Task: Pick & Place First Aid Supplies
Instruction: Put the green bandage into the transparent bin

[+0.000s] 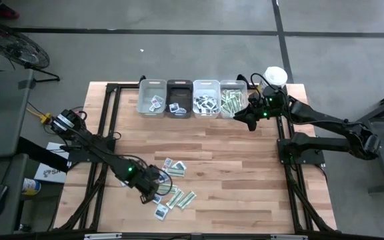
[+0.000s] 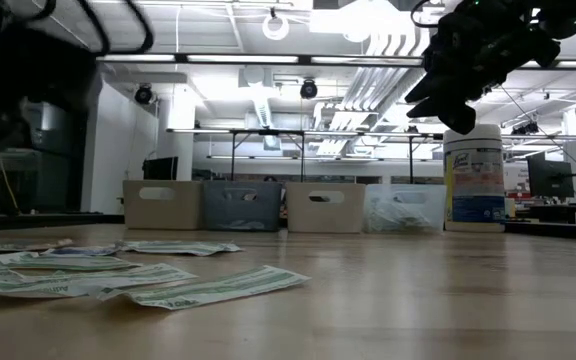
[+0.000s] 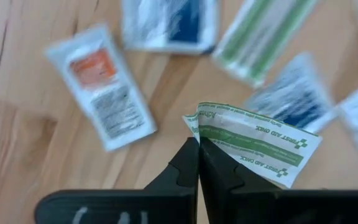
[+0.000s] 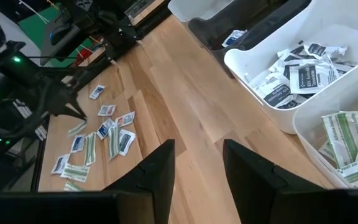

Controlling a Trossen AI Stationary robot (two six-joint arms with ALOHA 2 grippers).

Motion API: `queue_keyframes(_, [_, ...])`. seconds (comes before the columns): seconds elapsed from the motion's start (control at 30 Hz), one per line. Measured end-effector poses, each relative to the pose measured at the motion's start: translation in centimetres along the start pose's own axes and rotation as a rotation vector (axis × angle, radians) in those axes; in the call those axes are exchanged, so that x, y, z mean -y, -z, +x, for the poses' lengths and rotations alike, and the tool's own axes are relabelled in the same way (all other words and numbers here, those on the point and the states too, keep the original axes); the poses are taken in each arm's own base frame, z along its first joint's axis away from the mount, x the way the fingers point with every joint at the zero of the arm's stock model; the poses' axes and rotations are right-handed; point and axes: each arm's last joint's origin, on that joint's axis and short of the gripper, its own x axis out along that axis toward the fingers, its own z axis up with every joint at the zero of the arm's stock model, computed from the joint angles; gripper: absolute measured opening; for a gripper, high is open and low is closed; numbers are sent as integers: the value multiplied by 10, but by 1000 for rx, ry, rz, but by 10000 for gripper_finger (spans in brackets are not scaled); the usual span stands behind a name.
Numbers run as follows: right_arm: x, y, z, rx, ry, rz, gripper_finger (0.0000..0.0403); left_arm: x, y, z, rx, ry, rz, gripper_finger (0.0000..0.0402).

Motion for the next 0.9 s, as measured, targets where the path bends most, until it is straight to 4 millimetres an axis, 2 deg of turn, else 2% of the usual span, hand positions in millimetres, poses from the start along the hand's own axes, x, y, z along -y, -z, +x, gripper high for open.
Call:
queue_keyframes(0.2, [0,0,0,0,0,0,129,19,-16,-23,175,15,-10,1])
queue_keyframes(0.47, [0,-1,0,11,-4,-7,129,26,-45,-58,708,-170,-176,0])
queue_keyframes(0.67, [-6,-2,2,20,-42,-93,129,11,-81,-76,996,-361,-256,0])
queue_keyframes(0.9, [-32,-9,8,146,-152,-289,129,-21,-133,-85,1063,-480,-304,0])
